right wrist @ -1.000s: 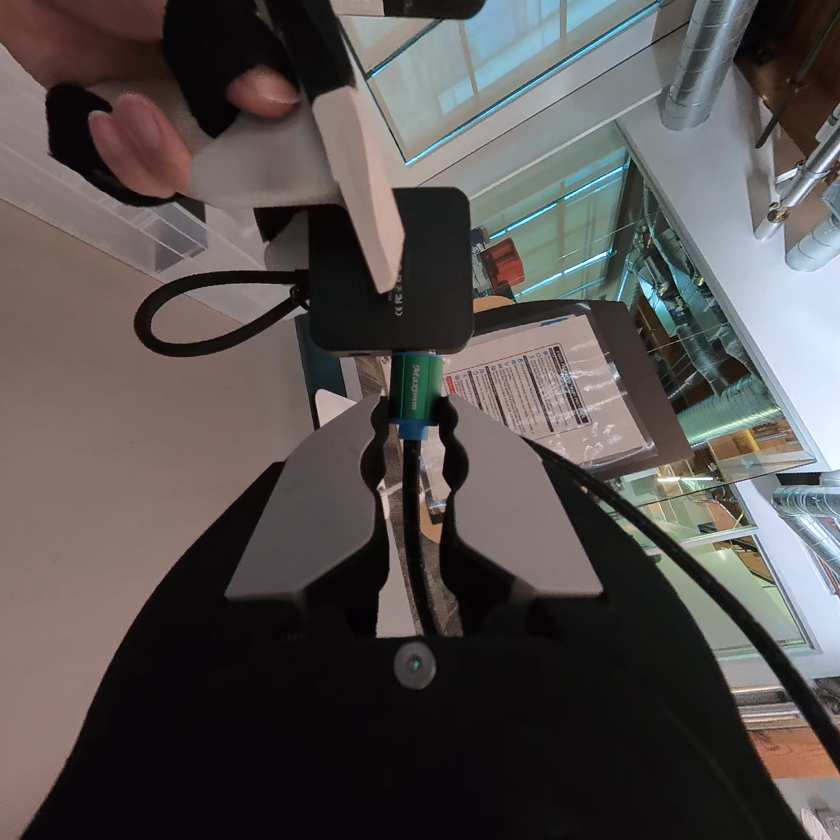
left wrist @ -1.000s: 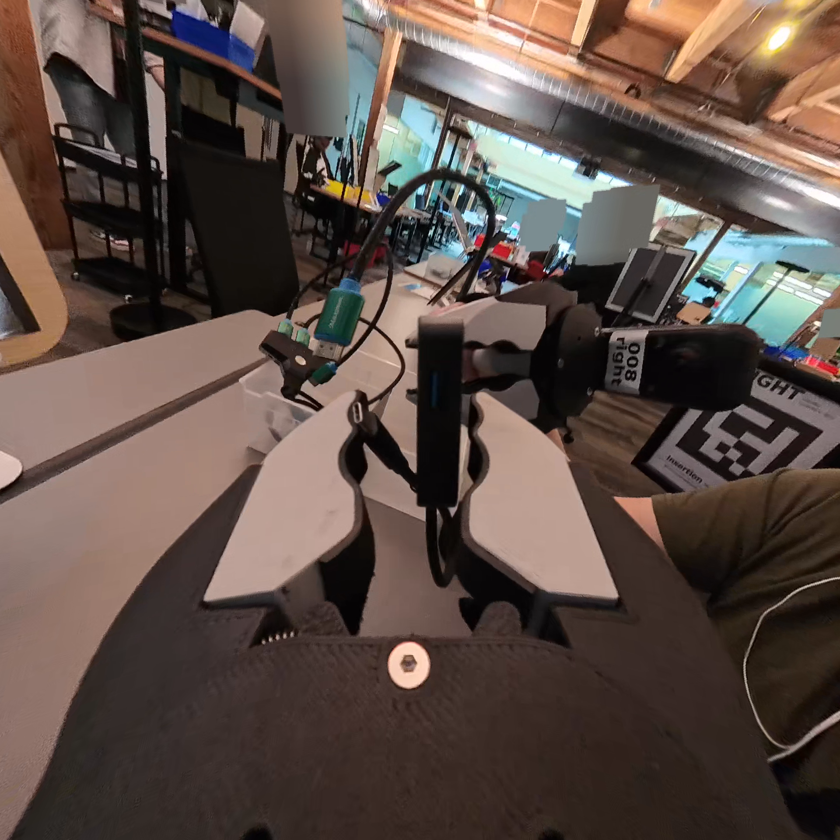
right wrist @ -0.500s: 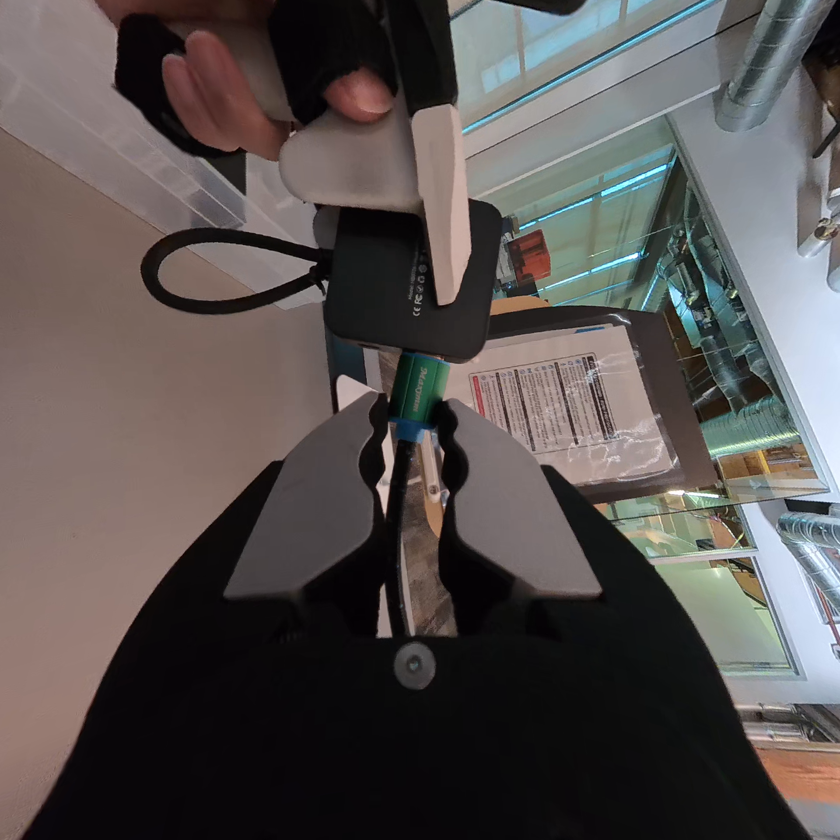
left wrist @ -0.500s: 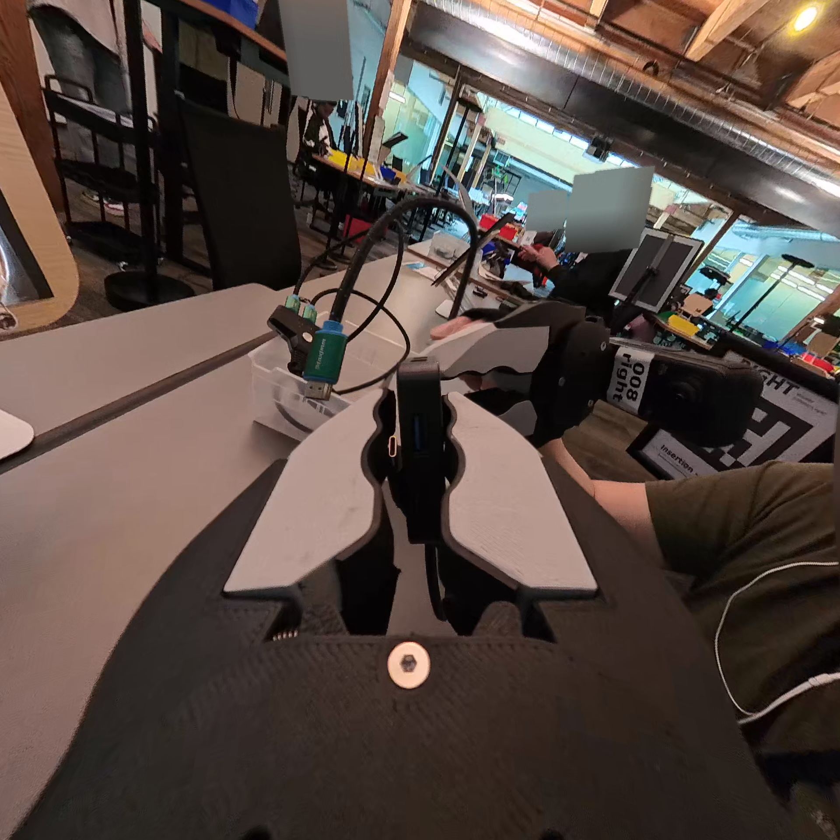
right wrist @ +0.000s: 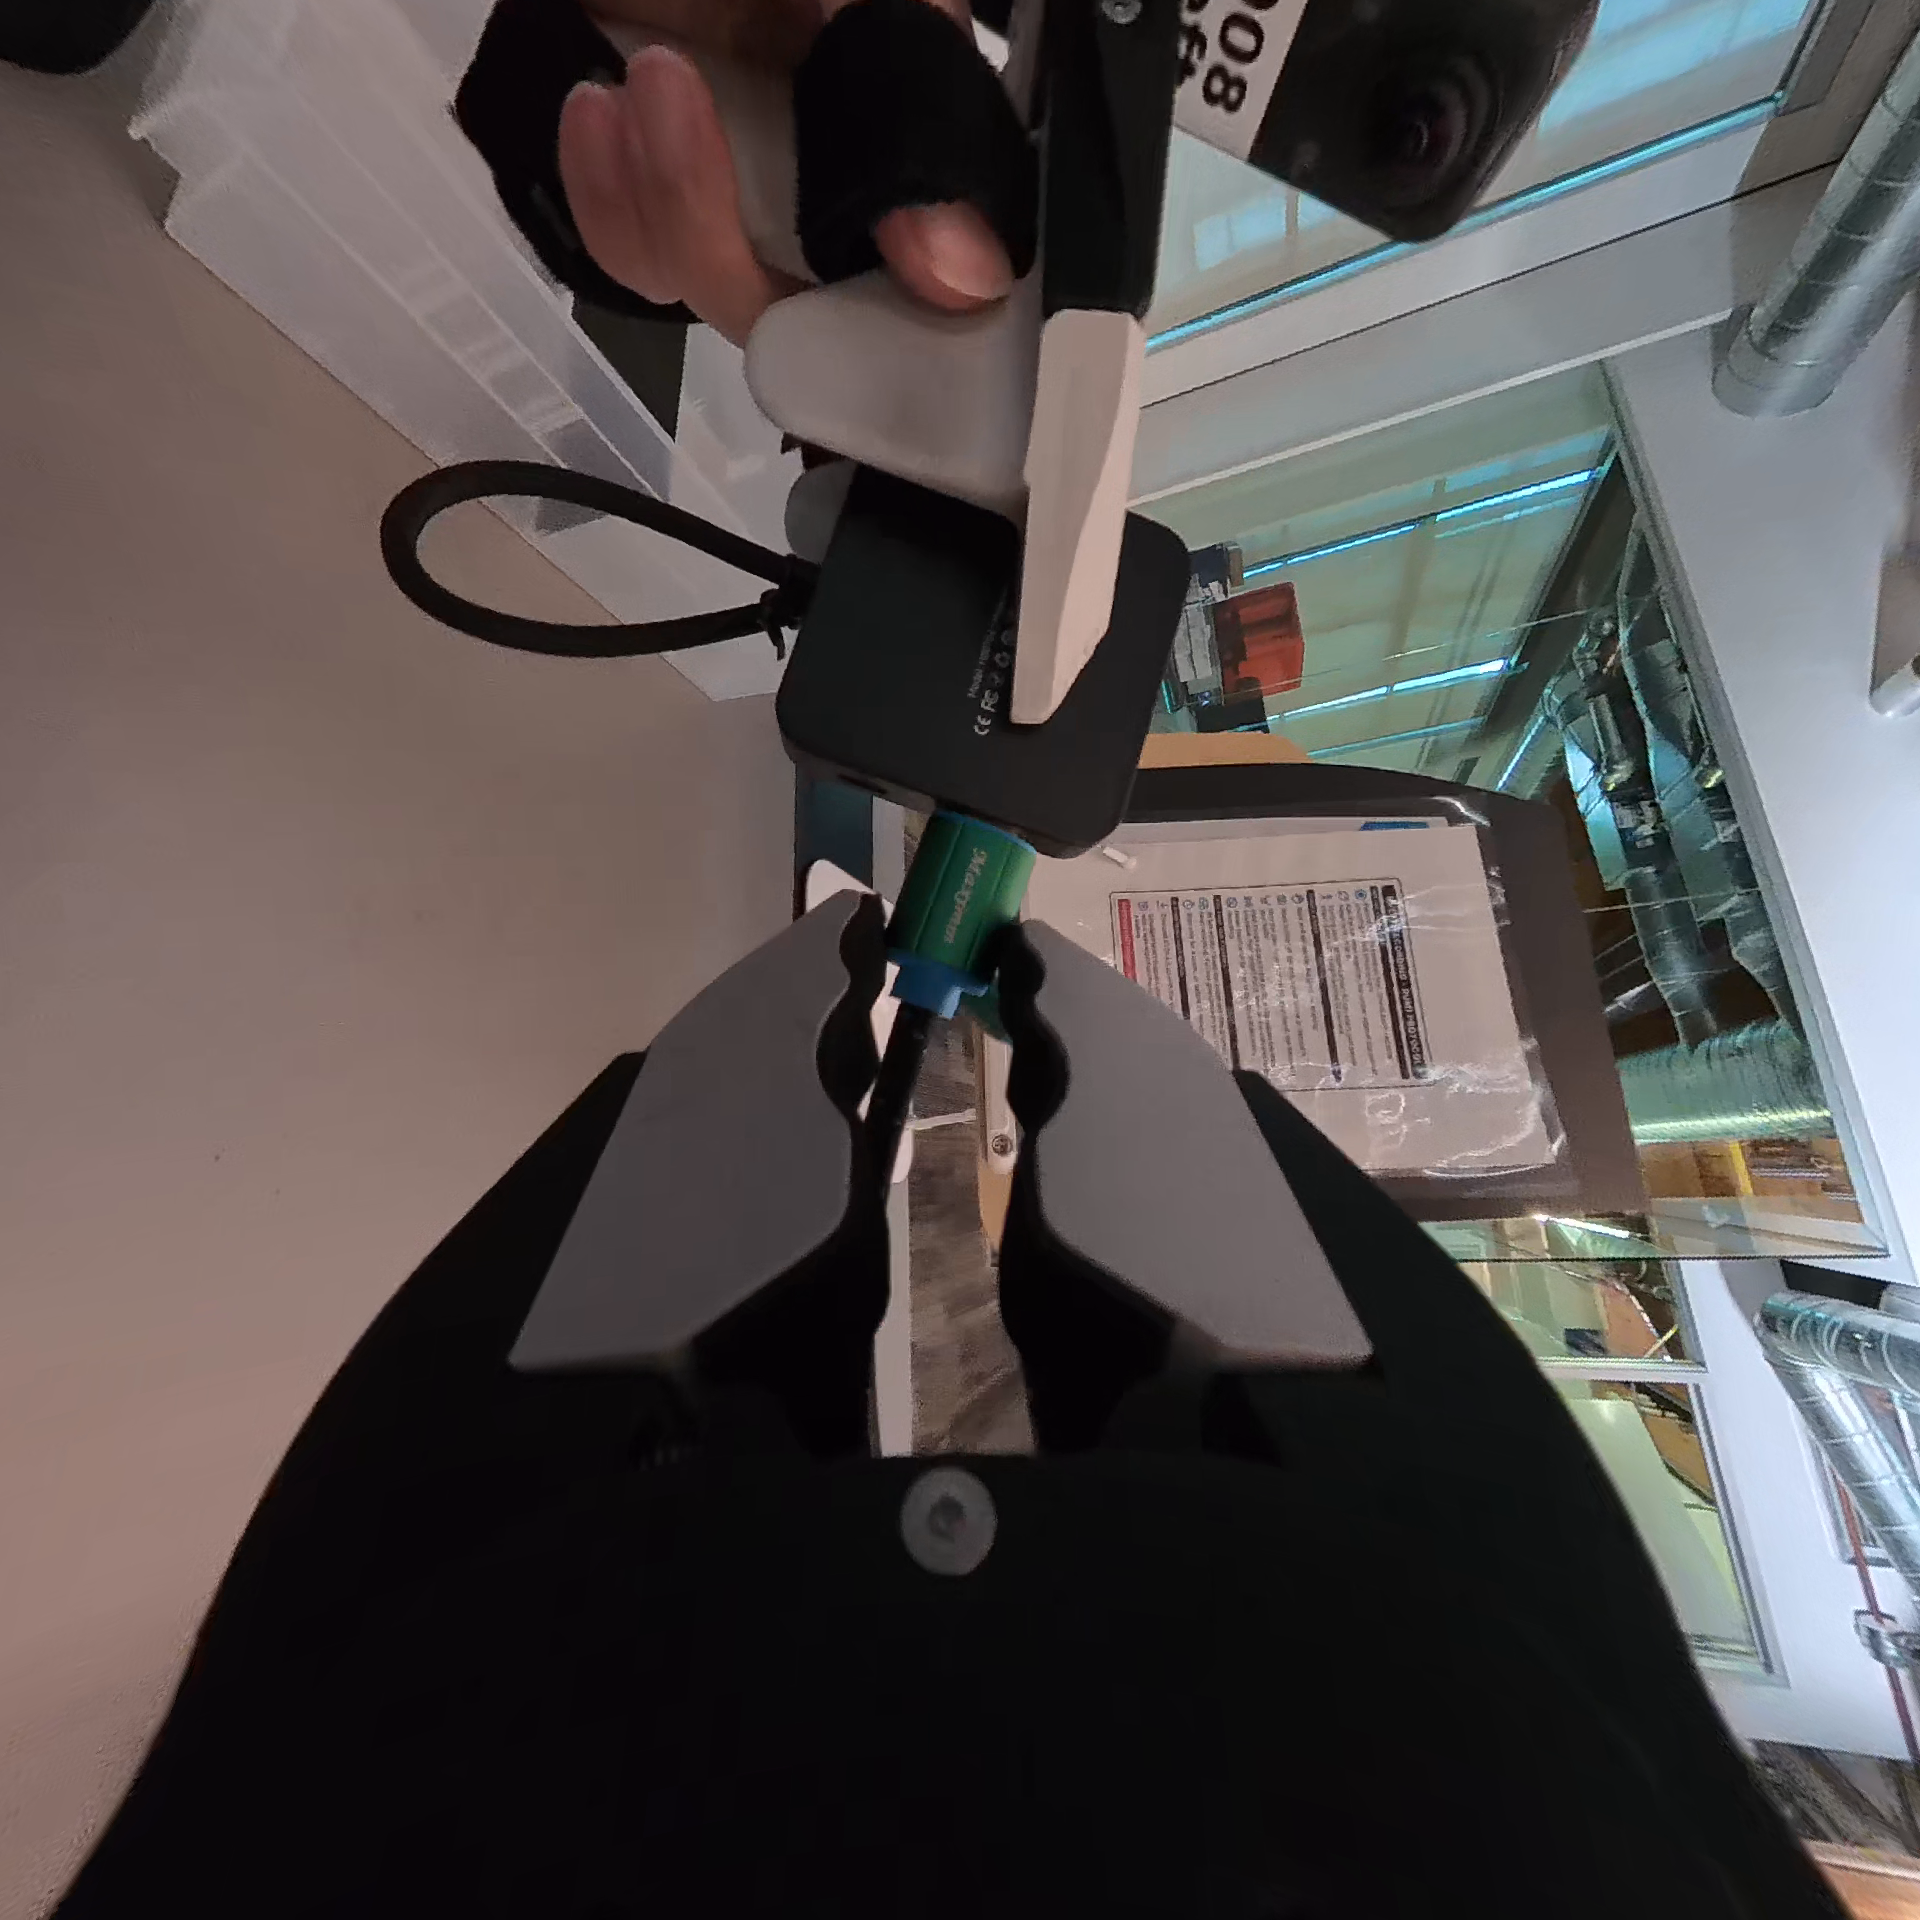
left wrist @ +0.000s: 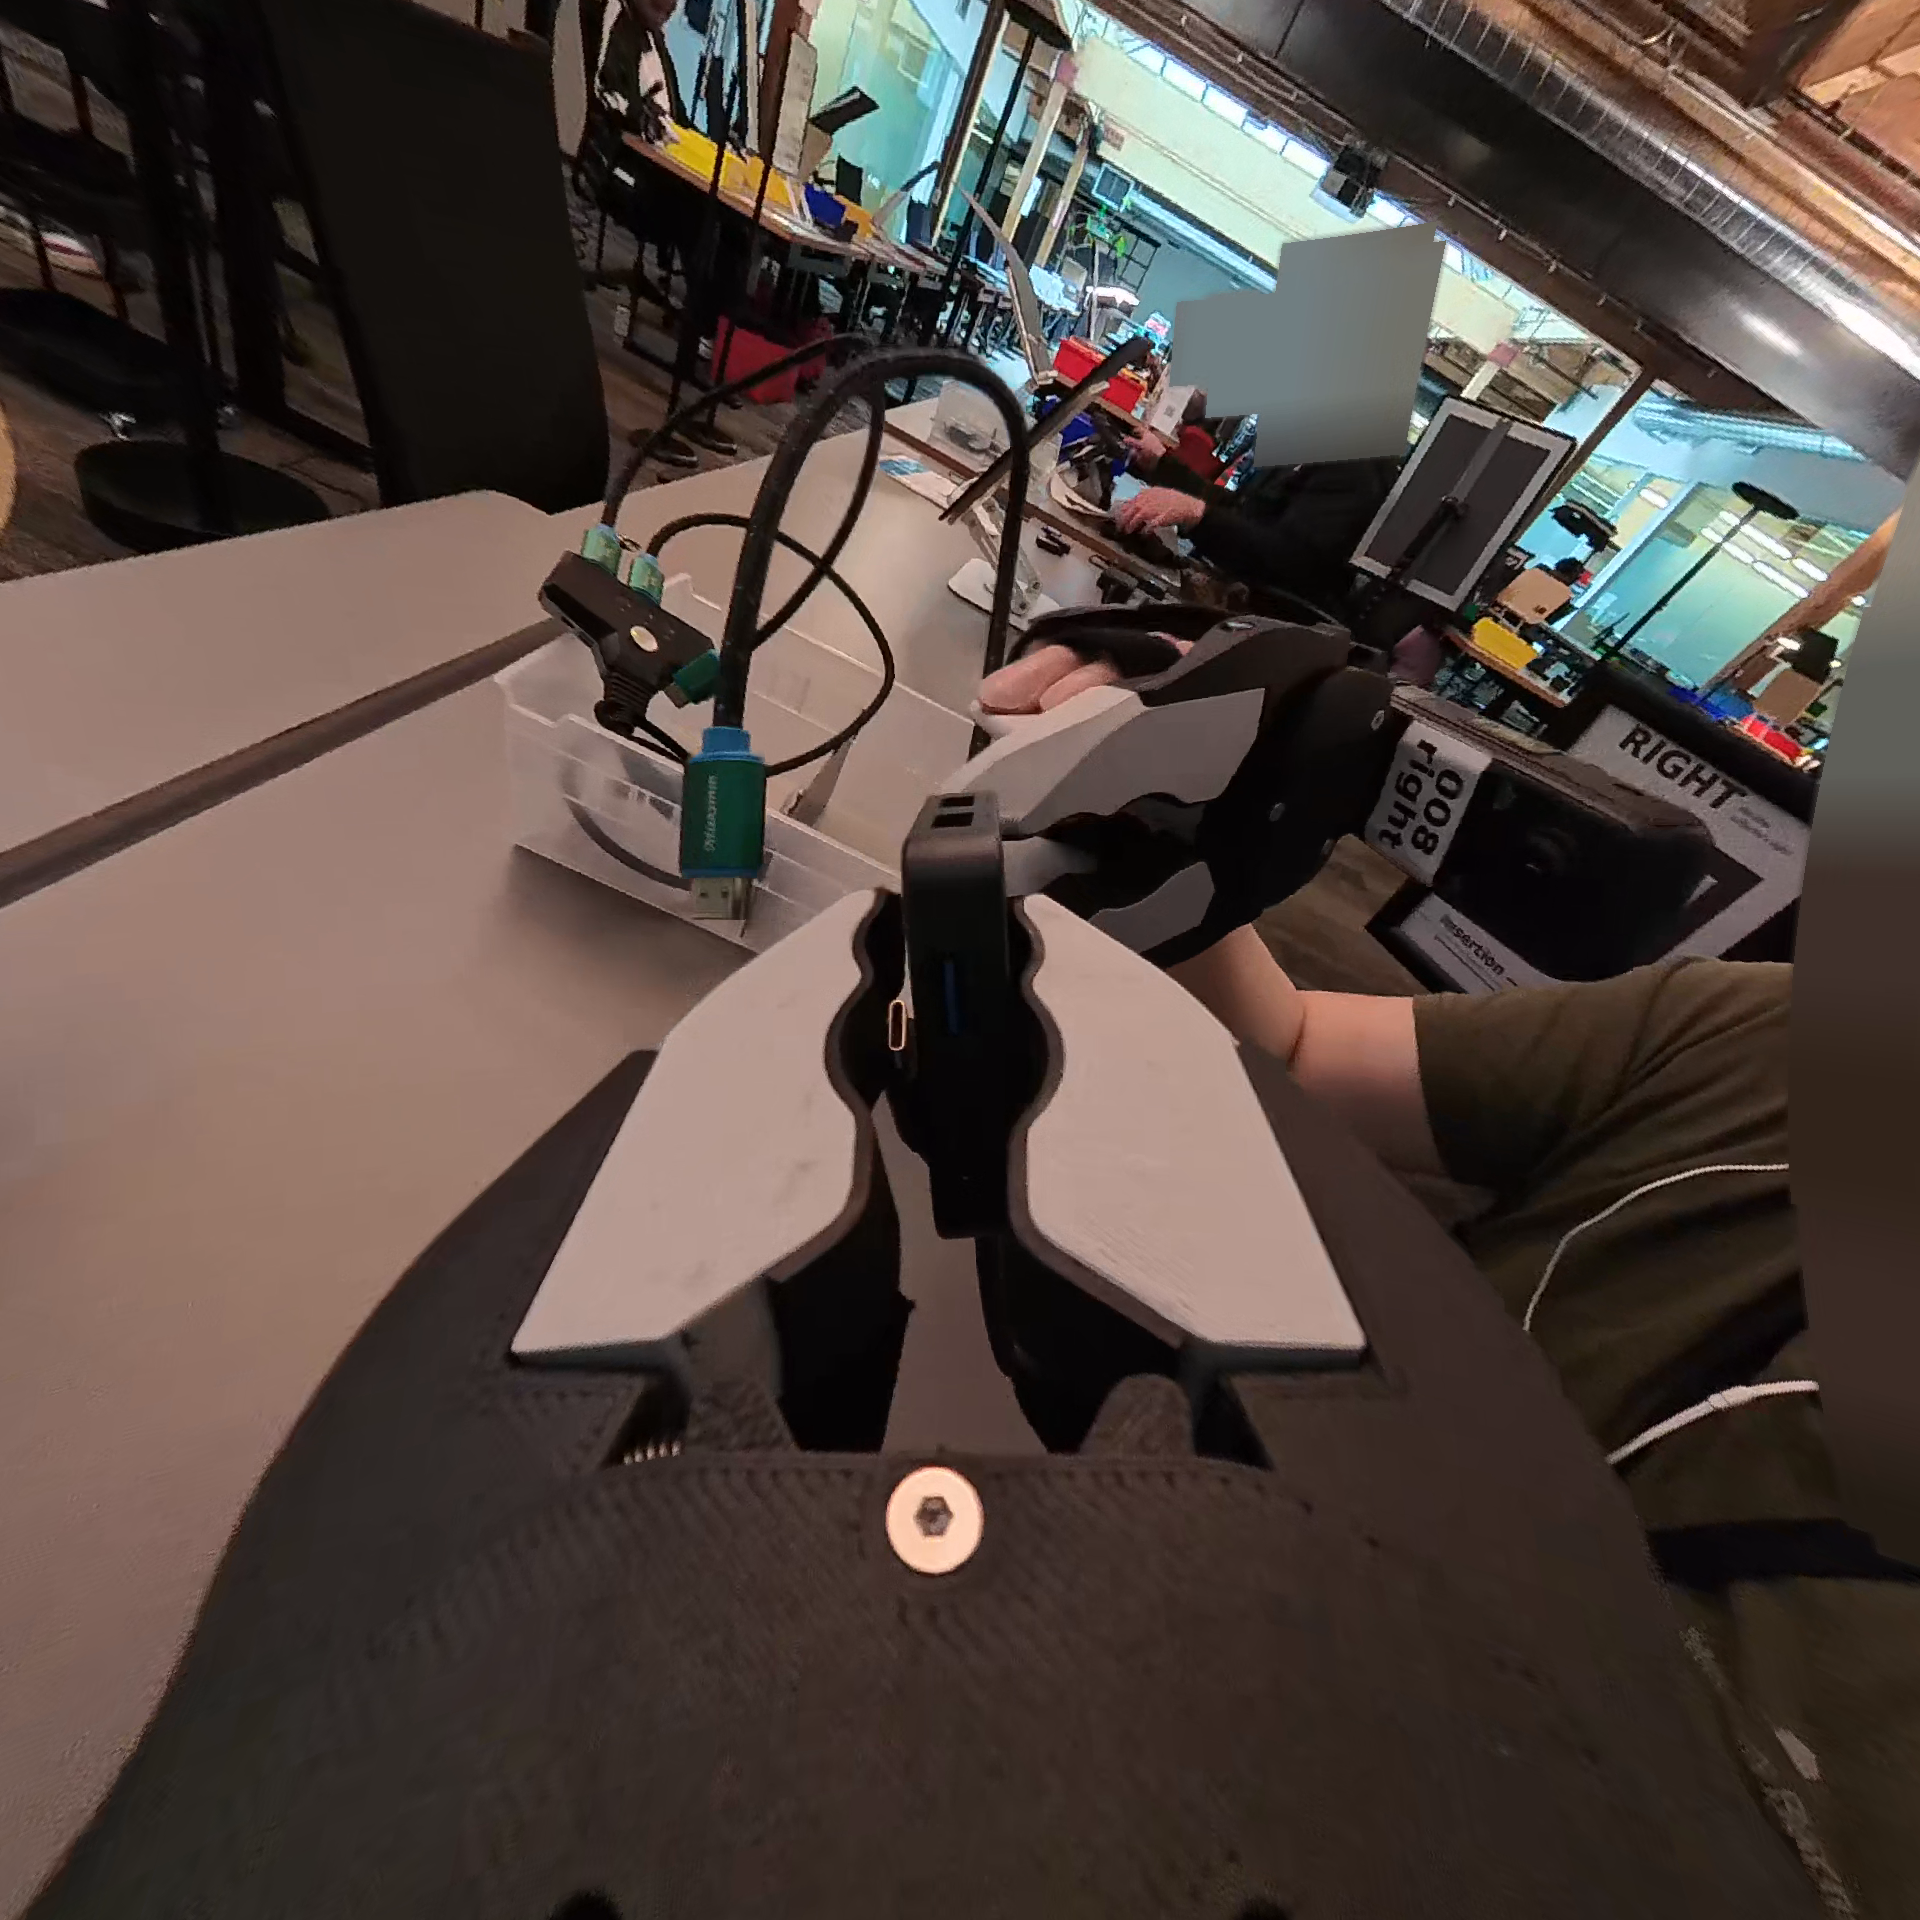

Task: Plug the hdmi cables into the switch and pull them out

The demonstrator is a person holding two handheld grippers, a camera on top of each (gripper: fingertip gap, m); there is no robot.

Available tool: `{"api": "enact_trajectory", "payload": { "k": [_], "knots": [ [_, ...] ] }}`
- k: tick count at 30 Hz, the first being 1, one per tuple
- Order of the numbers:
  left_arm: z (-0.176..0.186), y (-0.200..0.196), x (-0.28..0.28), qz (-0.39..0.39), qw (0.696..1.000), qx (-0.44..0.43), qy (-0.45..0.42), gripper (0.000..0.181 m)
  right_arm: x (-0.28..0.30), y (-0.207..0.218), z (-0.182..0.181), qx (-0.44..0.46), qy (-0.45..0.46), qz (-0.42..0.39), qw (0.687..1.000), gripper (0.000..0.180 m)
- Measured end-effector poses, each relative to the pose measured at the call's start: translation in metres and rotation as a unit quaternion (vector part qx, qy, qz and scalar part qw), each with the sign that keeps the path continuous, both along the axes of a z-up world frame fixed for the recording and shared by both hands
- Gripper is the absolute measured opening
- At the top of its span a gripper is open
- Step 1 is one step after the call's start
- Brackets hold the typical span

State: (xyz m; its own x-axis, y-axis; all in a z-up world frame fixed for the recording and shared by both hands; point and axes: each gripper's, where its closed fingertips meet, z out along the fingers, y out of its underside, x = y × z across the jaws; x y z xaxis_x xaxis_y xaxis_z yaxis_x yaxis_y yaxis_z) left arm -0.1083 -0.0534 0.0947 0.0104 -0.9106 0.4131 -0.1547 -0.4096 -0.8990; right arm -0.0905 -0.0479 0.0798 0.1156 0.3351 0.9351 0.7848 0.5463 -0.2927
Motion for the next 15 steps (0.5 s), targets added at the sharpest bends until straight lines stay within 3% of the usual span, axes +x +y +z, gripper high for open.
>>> {"api": "enact_trajectory", "payload": {
  "k": [1, 12, 15],
  "knots": [
    [-0.001, 0.001, -0.001, -0.002, 1.000, -0.004, -0.001, 0.018, -0.001, 0.000, -0.001, 0.005, -0.005, -0.003, 1.000, 0.021],
    [-0.014, -0.008, 0.005, -0.029, 0.999, -0.003, 0.035, 0.018, 0.004, -0.004, -0.006, 0.018, -0.040, 0.021, 0.999, 0.021],
    [0.002, -0.004, 0.000, -0.015, 1.000, -0.003, 0.002, 0.018, -0.002, -0.001, 0.008, 0.021, 0.025, 0.024, 0.999, 0.021]
  ]
}}
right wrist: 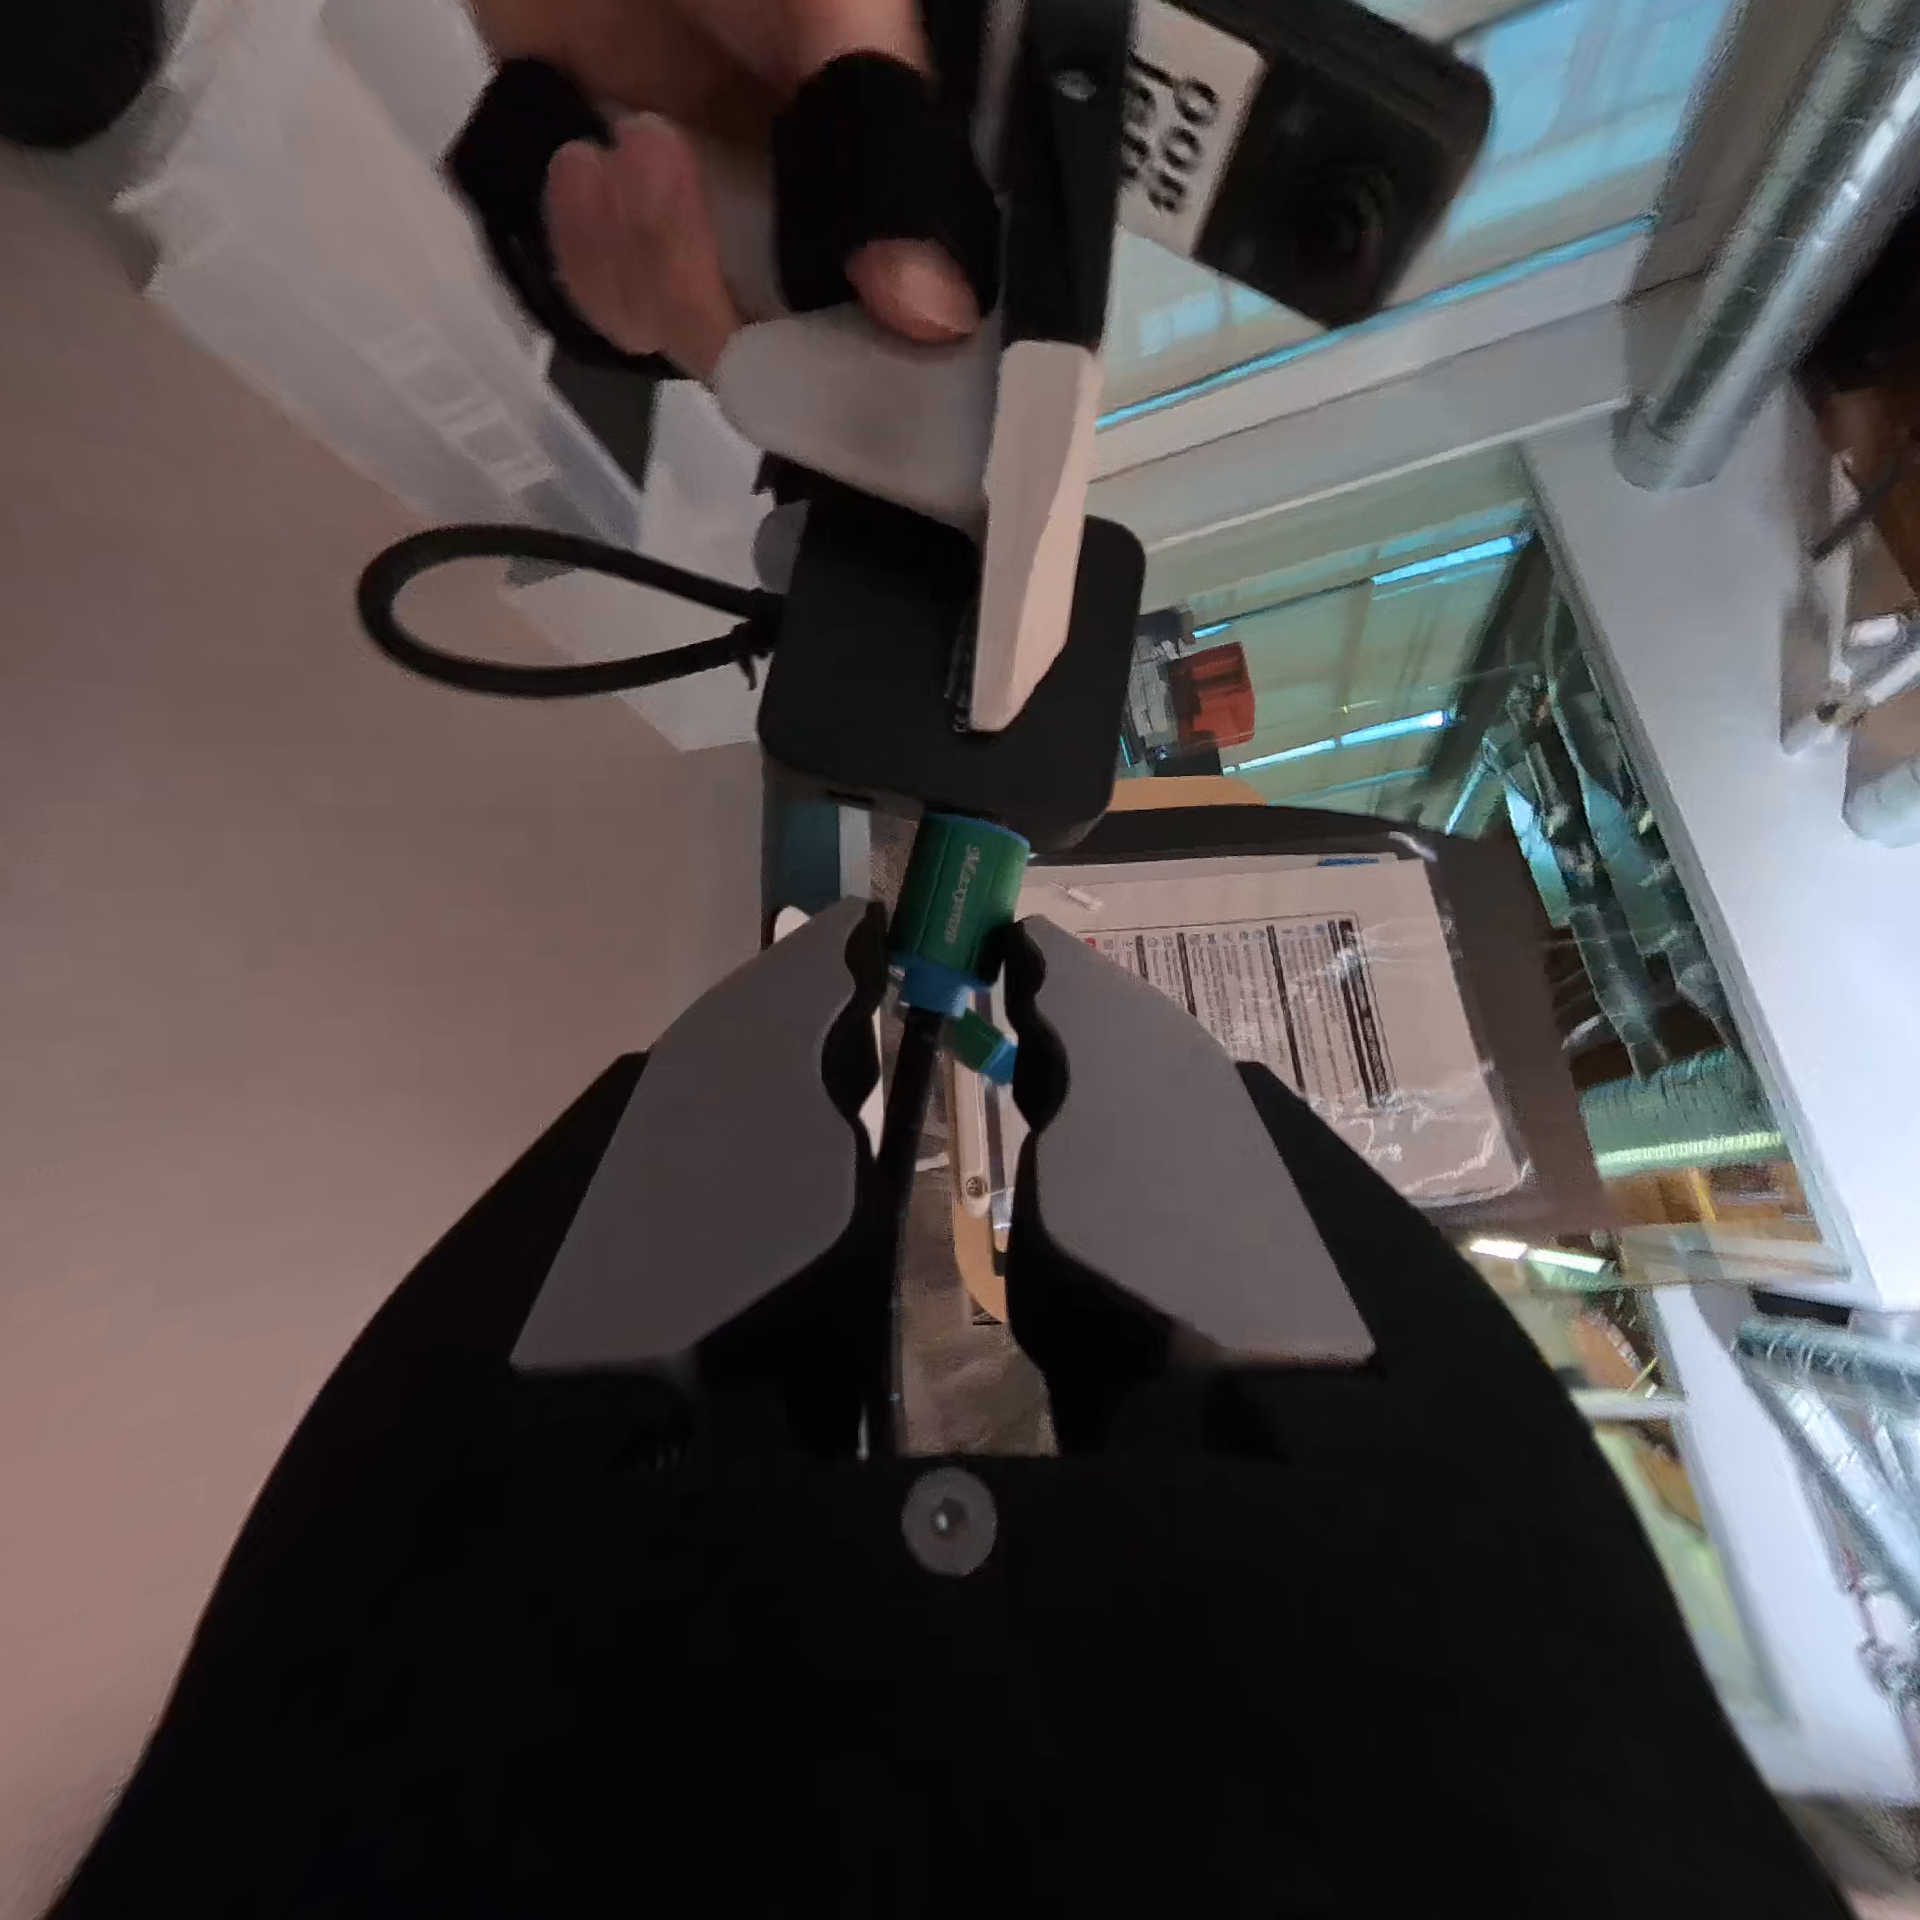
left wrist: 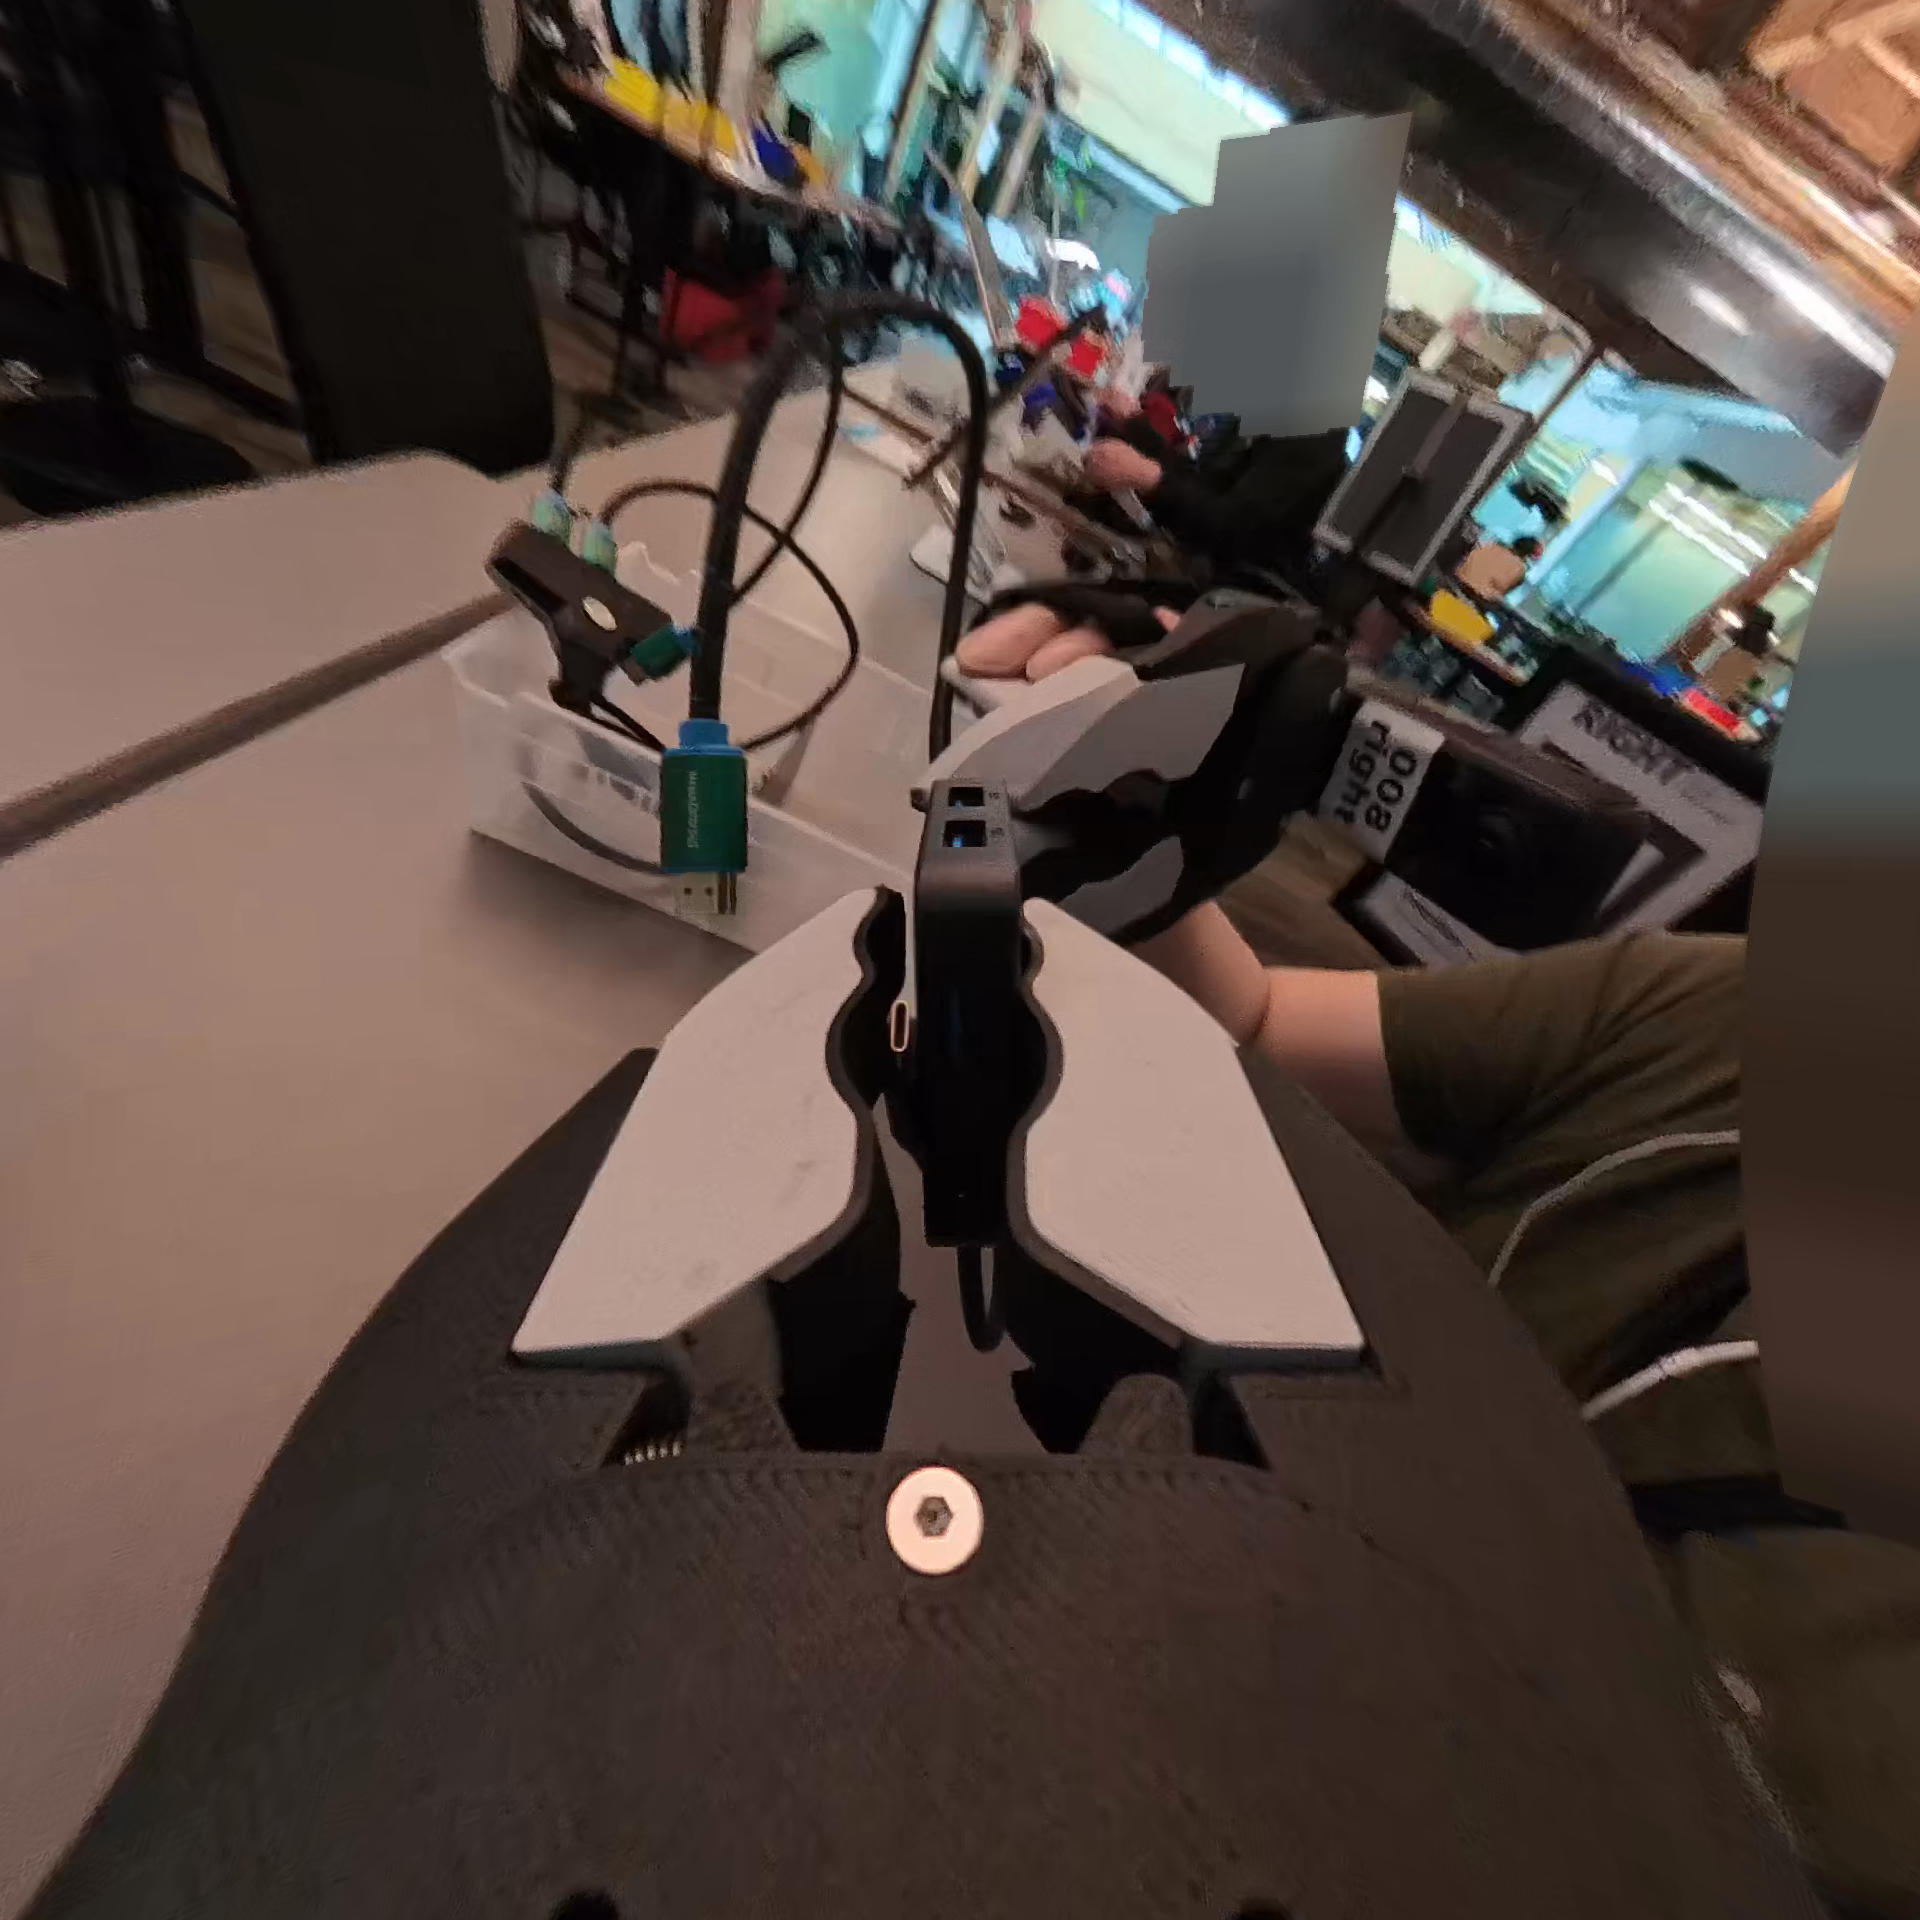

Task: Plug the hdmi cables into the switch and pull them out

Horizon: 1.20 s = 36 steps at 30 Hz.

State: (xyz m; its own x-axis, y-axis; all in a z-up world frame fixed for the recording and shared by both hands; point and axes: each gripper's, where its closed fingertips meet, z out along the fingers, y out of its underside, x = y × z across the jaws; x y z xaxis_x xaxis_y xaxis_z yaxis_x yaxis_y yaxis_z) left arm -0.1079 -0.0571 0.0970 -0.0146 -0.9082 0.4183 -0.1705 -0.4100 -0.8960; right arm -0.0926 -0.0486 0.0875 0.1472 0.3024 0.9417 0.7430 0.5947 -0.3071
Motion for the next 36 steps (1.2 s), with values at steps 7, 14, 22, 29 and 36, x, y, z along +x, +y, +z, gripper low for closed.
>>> {"api": "enact_trajectory", "payload": {
  "k": [7, 14, 22, 29, 36],
  "knots": [
    [0.022, -0.001, -0.003, 0.039, 0.998, 0.029, -0.042, 0.018, 0.001, 0.002, 0.023, 0.013, 0.073, -0.014, 0.997, 0.023],
    [0.031, 0.001, -0.008, 0.043, 0.996, 0.016, -0.075, 0.018, 0.005, 0.005, 0.018, -0.008, 0.062, -0.033, 0.998, 0.010],
    [0.033, 0.008, -0.009, 0.065, 0.994, 0.033, -0.084, 0.026, 0.006, 0.008, 0.017, -0.021, 0.069, -0.038, 0.997, 0.010],
    [0.037, 0.008, -0.014, 0.053, 0.993, 0.033, -0.096, 0.013, 0.002, 0.008, 0.012, -0.045, 0.072, -0.031, 0.996, 0.010],
    [0.027, 0.001, -0.010, 0.037, 0.997, 0.031, -0.061, 0.022, 0.005, 0.006, 0.020, -0.037, 0.092, -0.025, 0.995, 0.009]
  ]
}}
